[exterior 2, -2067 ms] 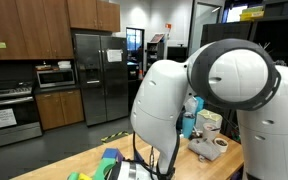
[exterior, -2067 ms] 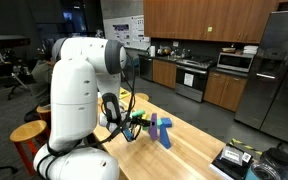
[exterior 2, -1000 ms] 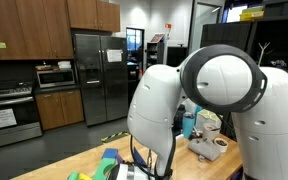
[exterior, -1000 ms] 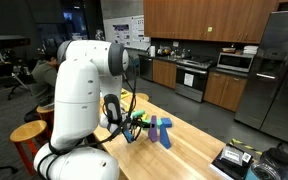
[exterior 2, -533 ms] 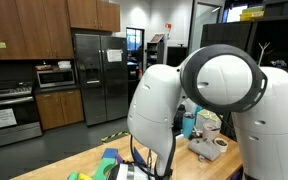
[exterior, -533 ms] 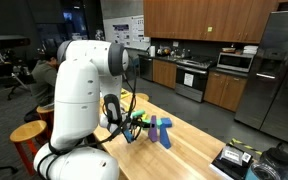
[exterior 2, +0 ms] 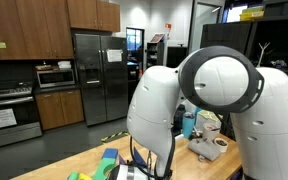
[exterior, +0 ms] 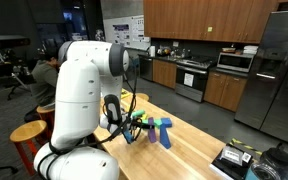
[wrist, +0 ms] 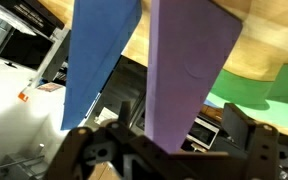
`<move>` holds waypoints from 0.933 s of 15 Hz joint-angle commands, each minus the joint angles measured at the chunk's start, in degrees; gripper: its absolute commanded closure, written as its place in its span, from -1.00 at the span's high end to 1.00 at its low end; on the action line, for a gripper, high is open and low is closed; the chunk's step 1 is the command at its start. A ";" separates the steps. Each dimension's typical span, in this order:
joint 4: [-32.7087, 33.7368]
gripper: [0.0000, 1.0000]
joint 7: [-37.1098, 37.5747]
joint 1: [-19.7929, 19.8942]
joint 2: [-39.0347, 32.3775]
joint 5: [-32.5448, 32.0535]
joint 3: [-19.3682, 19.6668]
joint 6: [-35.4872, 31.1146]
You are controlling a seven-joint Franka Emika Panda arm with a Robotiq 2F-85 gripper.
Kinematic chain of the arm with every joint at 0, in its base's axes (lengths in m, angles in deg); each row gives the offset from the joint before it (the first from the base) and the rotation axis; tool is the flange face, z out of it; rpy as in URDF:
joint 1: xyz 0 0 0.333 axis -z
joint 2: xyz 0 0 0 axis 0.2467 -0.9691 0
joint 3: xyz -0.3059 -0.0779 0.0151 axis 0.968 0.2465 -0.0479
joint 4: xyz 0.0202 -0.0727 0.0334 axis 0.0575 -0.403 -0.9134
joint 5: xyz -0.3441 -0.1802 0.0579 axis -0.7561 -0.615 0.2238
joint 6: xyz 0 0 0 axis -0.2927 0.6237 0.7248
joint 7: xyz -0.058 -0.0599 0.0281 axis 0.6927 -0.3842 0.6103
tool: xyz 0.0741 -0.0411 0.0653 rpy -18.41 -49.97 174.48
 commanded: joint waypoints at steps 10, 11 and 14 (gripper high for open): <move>-3.50 1.00 -0.13 2.17 8.94 1.86 -1.48 -8.10; -4.07 1.00 -0.19 2.11 10.01 2.00 -1.56 -8.33; -6.04 1.00 -0.37 1.80 13.85 2.93 -1.83 -9.14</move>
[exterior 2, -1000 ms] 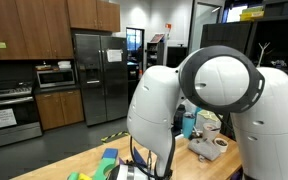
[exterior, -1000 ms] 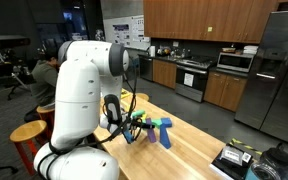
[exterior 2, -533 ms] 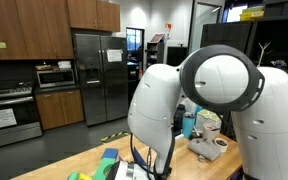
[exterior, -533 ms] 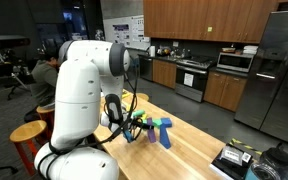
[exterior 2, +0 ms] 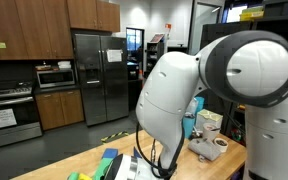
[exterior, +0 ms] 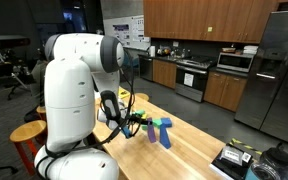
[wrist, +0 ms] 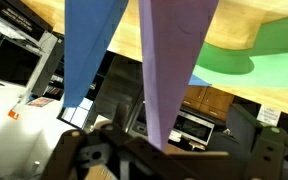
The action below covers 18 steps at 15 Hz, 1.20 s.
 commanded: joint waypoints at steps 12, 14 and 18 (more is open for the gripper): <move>-8.11 1.00 -2.90 -2.51 17.40 6.58 -0.04 -11.41; -8.28 1.00 -4.34 -2.56 18.79 7.96 0.39 -15.82; -8.56 1.00 -8.71 -2.32 20.38 11.08 1.77 -25.23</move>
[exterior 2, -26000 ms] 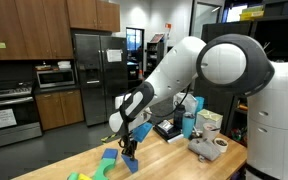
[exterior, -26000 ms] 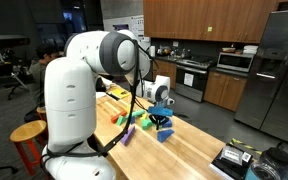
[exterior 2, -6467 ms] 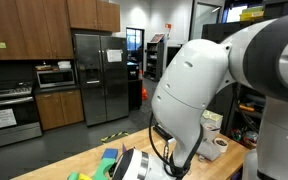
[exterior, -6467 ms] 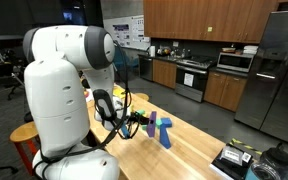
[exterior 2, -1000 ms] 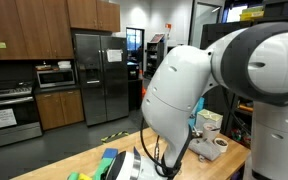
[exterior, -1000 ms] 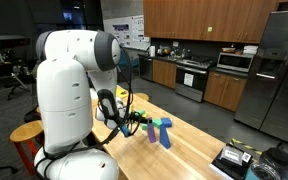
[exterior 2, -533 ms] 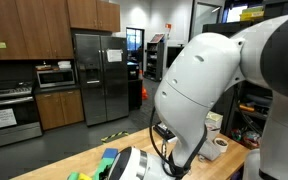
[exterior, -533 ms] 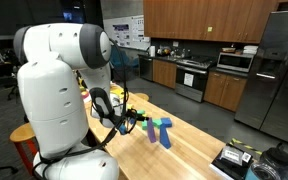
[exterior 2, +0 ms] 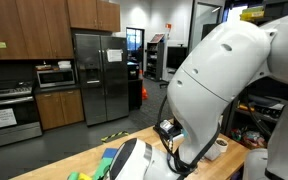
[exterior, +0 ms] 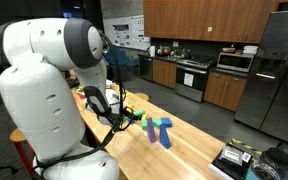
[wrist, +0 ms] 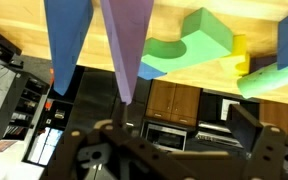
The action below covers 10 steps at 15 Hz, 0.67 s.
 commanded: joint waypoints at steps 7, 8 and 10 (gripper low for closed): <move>-2.46 1.00 -17.02 0.43 2.73 11.38 4.18 -18.13; -2.56 1.00 -20.02 0.51 2.32 13.58 4.46 -19.65; -2.92 1.00 -25.92 0.43 1.52 18.17 4.84 -21.77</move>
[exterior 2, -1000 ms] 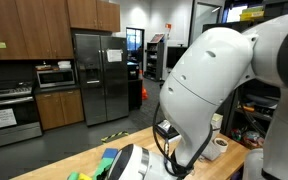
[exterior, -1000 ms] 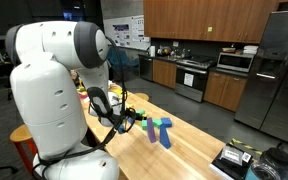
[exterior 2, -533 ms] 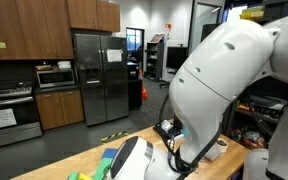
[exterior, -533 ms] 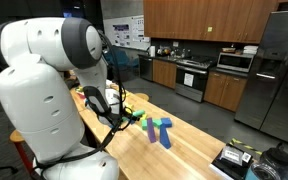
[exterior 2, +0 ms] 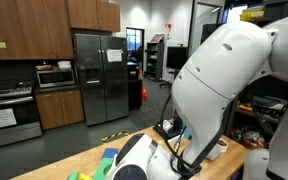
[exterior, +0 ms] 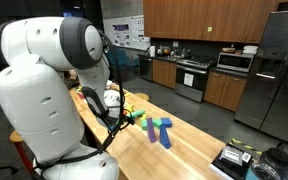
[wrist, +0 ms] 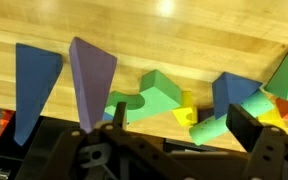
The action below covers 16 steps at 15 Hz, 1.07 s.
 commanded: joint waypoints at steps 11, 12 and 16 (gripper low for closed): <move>3.81 1.00 -29.25 -1.41 -2.43 29.39 -0.25 -0.22; 4.96 1.00 -30.23 -1.45 -2.81 30.99 -0.31 0.62; 11.45 1.00 -31.90 -1.08 -5.86 36.43 -0.27 4.88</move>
